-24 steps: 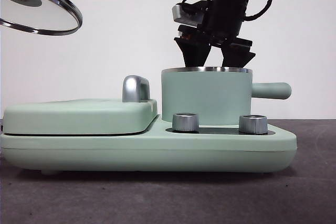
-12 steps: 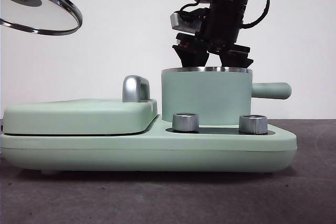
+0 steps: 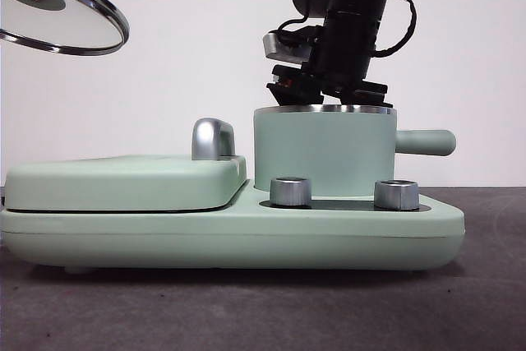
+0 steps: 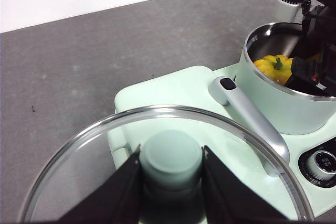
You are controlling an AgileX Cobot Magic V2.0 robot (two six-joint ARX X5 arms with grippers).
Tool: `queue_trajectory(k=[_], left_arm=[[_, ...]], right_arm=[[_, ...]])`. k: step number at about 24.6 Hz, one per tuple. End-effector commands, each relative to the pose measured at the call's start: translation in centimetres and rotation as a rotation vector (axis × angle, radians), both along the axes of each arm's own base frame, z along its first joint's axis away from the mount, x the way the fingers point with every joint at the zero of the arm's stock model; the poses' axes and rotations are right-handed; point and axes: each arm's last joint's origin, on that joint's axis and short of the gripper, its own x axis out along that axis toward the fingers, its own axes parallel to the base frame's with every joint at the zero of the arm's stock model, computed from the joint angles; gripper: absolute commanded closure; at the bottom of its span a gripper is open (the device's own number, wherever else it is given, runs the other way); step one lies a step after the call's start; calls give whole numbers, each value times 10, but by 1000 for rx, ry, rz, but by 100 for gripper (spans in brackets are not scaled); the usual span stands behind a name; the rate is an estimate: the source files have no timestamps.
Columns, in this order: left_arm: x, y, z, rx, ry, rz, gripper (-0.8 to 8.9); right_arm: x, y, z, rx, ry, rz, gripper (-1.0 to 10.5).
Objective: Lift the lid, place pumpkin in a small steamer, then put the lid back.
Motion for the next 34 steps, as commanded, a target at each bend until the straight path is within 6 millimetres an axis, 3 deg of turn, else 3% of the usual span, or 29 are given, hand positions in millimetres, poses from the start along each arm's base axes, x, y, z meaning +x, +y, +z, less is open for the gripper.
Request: queue_trajectory(k=[1,4,9,13,17,20,26,34], left_arm=[[1,-1,7,-6,-46,-4,804],[1,-1,7,-6,-46,-4,804],[1,-1,7,-6,-46,-4,804],[1,-1,7,-6,-46,-4,804],[1,-1,7,-6,-46,-4,804],[1,-1,7,-6,-47,-5,804],[1,-1,7,-7,-46,-7,805],[1,-1,7,-15,-43,-29,806]], right_arm=[[5,6,-3,2,-2,3,525],[5,6,-3,4,-4,3,437],[3,5,8,13,-18,1,437],[-4,1,45,65,-55,-48,438],[-27,-13,89,130,-166,-50,439],[-47,-24,102,158,-216,-50,444],[-101,-55,97,276,-375,-76,488],[-158,-87,84,328,-462,-74,488]])
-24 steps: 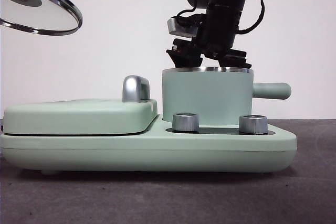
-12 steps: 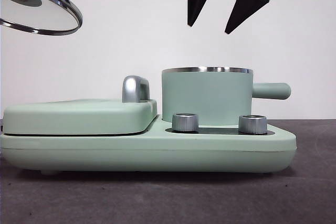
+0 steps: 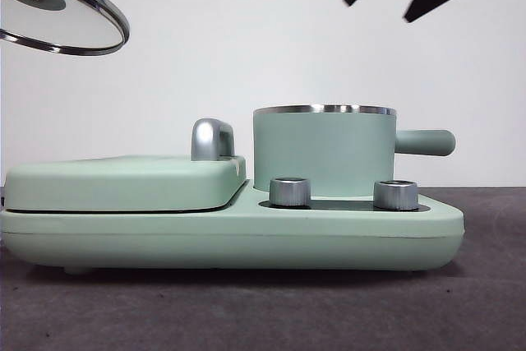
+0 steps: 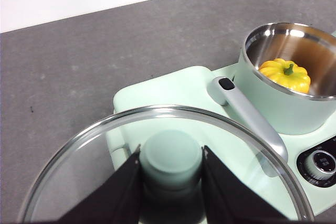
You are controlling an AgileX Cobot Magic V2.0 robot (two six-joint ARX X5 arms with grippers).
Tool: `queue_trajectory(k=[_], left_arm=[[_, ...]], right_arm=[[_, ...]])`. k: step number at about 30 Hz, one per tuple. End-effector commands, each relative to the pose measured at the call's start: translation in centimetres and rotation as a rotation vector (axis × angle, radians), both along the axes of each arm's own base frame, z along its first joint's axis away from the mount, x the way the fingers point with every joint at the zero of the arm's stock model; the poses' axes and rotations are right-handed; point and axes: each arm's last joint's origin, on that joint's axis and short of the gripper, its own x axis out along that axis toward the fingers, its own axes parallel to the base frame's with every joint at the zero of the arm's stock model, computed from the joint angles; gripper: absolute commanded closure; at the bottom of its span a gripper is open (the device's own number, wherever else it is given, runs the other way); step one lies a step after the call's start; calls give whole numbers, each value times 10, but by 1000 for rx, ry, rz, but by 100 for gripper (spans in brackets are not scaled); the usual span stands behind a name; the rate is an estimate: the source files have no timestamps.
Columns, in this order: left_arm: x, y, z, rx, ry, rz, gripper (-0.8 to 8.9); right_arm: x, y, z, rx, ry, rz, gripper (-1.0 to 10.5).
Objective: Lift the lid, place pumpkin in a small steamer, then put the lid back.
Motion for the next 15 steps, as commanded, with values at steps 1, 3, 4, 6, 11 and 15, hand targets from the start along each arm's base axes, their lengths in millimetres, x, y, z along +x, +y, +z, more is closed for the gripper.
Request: queue_trajectory(k=[1,3,4,6,11,15], left_arm=[[1,-2,7,-16,-44,-29,806],[2,-3,7,-23,-42,-47,806],[2,-3,7,-26,-39,-56,806],[4,-6,6,-32,-32,-82,805],[9,-16,5,-40,-40,-130,805],[15,-28,4,-50,-61,-175,805]], right_arm=[[-17,-8,-4,22,-21,-4,488],[-29,-16,-9,23,-36,-13,489],[-35,-19,-11,21,-45,-21,489],[-48,-27,-14,24,-70,-36,489],[-77,-45,-18,32,-123,-68,498],[-97,-56,-19,32,-133,-75,498]])
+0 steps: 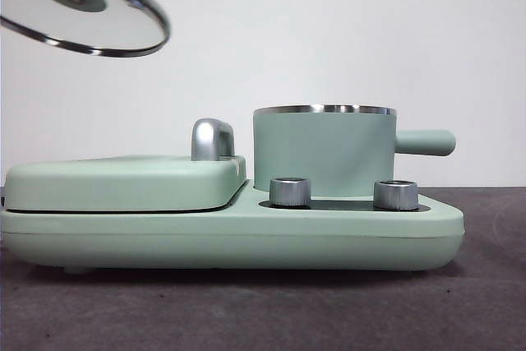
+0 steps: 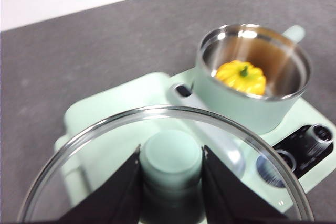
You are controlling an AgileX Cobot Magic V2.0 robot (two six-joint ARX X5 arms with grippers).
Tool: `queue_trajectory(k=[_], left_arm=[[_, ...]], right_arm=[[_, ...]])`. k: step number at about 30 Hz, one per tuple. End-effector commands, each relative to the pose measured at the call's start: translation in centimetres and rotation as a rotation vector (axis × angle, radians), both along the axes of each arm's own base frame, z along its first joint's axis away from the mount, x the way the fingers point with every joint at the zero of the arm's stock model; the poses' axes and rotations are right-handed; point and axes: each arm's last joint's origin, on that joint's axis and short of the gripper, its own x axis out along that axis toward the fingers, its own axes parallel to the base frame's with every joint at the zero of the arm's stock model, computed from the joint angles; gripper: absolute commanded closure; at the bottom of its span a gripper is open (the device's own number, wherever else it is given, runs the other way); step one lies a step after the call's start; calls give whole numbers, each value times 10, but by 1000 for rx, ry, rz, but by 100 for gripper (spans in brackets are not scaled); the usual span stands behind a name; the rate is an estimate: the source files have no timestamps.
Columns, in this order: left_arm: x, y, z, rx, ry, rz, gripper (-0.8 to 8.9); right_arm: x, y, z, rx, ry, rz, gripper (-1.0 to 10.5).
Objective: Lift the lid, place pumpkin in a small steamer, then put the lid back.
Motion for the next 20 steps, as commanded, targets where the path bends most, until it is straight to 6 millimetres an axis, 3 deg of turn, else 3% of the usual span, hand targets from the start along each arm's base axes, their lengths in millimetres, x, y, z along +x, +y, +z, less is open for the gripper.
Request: queue_trajectory(k=[1,9,20], left_arm=[[6,-9,6,-20,-59,-40,805],[27,-42,-2,-50,-92,-125,806],[57,-93,-16,-119,-192,-218,806]], right_arm=[[-9,-5,1,7,1,-4,498],[-34,-18,3,41,-13,-16,498],[-40,-22,-1,27,27,-20,498]])
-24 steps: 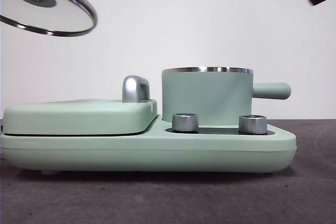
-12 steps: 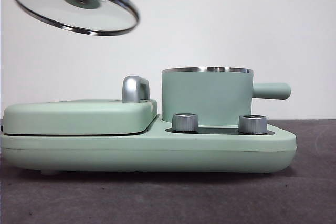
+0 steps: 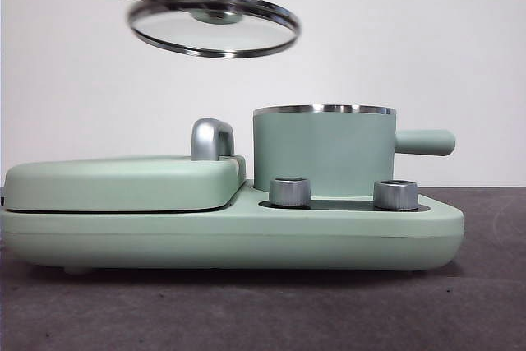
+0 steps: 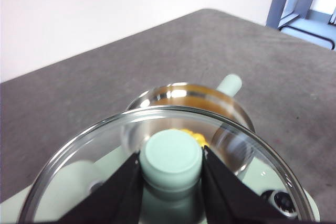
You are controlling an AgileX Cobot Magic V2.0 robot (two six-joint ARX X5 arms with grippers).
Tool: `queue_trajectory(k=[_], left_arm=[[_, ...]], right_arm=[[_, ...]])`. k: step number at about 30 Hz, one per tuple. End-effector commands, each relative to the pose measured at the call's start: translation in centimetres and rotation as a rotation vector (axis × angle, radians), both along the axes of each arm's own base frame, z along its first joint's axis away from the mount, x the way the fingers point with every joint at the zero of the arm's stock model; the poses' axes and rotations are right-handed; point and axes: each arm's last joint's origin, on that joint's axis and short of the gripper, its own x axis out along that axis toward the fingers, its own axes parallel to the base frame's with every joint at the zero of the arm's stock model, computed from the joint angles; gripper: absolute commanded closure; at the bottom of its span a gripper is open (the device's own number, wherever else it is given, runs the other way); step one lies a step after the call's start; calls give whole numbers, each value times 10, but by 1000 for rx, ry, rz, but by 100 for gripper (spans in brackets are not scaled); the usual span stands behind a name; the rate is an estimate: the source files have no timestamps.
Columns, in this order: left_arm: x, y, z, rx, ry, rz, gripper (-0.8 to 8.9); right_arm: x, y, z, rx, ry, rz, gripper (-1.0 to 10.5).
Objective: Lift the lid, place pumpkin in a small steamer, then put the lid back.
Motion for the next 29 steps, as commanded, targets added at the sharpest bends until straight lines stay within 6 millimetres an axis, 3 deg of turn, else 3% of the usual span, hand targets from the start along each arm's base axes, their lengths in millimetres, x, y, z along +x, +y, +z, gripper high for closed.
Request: queue_trajectory(k=[1,18,29], left_arm=[[8,-14,6,-37,-49,-26,806],[57,-80,-10,-76,-97,-87,806],[77,-100,-36,-92,-123,-92,806]], right_arm=[[0,0,1,8,2,-4,498],[-3,-1,-5,-26,60,-5,498],[-5,-3,-9,-62,103,1,498]])
